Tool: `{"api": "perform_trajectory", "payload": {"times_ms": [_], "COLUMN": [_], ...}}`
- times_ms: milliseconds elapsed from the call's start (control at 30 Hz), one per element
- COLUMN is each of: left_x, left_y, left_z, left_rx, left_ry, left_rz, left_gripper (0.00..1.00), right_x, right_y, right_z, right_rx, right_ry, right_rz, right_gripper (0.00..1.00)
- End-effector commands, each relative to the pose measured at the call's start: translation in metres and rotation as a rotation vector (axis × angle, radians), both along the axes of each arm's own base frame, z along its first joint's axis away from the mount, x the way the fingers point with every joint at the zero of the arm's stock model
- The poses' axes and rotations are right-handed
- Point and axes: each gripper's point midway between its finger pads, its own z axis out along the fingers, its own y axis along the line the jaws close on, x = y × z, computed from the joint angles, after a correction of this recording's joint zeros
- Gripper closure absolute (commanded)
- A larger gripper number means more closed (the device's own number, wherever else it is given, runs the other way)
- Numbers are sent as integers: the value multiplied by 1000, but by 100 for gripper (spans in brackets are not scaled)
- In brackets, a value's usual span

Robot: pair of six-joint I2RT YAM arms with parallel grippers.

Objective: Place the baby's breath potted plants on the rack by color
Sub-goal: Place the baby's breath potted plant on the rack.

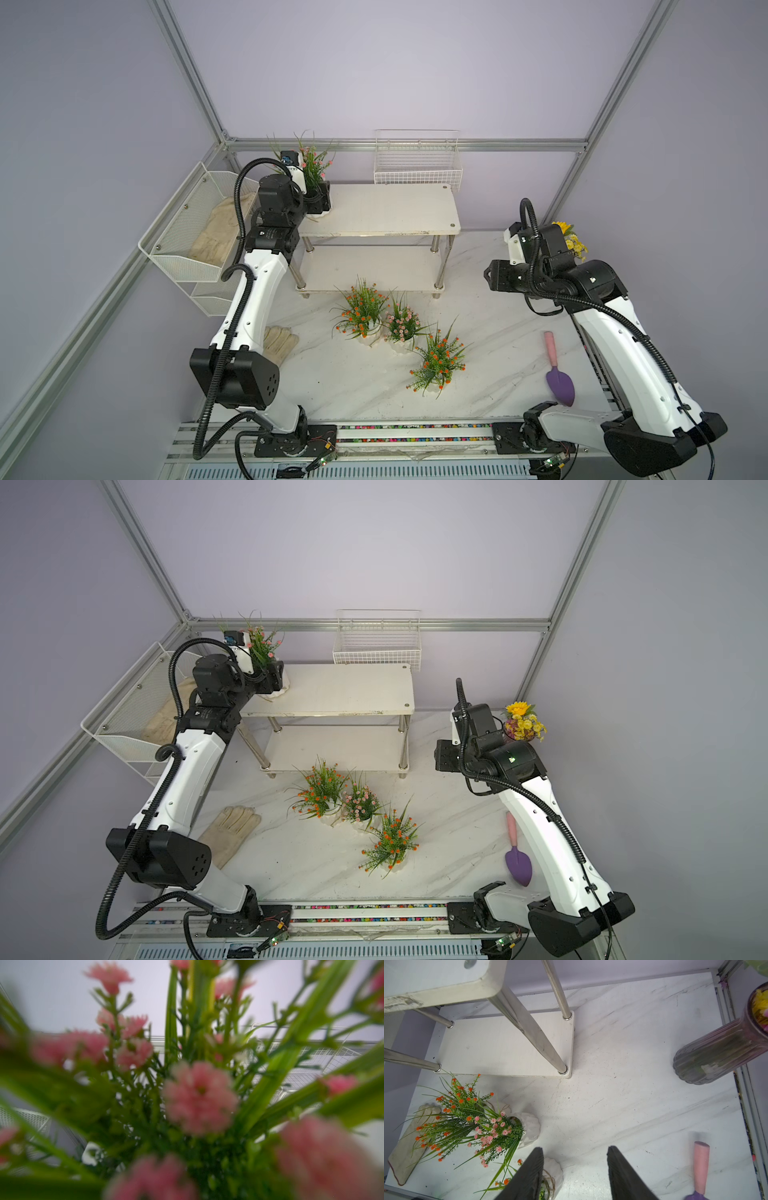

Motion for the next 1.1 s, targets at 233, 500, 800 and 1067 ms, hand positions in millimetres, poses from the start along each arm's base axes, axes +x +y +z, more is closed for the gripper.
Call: {"api": "perform_trajectory", "payload": {"times_ms": [233,500,800,1067], "left_x": [-22,-64,-71,-129], "left_y": [-13,-4,8,-16], "left_z": [20,34,27,-7], "left_rx": [10,-19,4,-97], "left_ry": [-61,-87,-49,18], "left_rz": [-37,2,69,-34], "left_gripper": [0,0,0,0], "right_x": [3,3,4,7], "right_y": [1,1,4,15], "right_z": [1,3,1,-13], "right_rx": [3,3,11,36], "right_ry": [-14,-21,-17,22], "right_rz": [6,11,21,56], "right_gripper": [44,42,41,39]}}
